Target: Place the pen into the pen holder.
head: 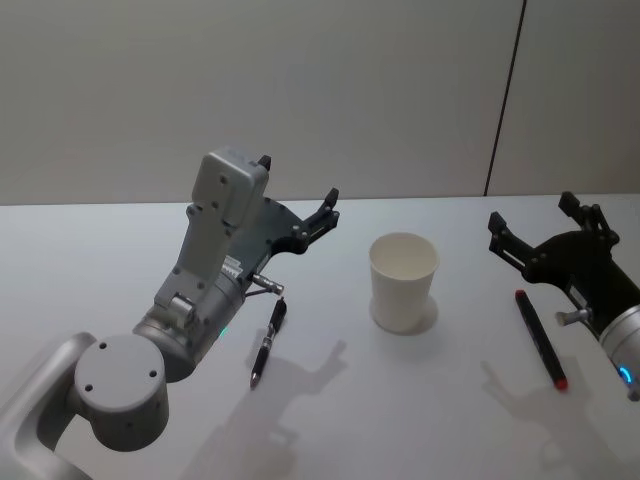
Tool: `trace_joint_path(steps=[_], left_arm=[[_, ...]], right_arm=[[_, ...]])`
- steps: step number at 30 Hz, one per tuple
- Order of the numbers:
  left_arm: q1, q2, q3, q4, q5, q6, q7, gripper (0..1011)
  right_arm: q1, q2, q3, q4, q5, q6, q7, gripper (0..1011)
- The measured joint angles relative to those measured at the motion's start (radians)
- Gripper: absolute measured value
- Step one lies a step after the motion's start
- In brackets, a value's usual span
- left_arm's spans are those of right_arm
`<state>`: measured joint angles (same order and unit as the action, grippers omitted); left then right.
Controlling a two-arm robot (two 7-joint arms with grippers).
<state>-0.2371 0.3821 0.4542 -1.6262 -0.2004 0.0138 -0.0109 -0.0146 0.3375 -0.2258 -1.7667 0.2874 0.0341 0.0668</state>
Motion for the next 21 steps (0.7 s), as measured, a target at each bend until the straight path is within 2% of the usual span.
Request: trace_joint_path(steps=[21], left_arm=[[0.000, 0.000, 0.000, 0.000, 0.000, 0.000, 0.000, 1003]], right_arm=[[0.000, 0.000, 0.000, 0.000, 0.000, 0.000, 0.000, 1001]])
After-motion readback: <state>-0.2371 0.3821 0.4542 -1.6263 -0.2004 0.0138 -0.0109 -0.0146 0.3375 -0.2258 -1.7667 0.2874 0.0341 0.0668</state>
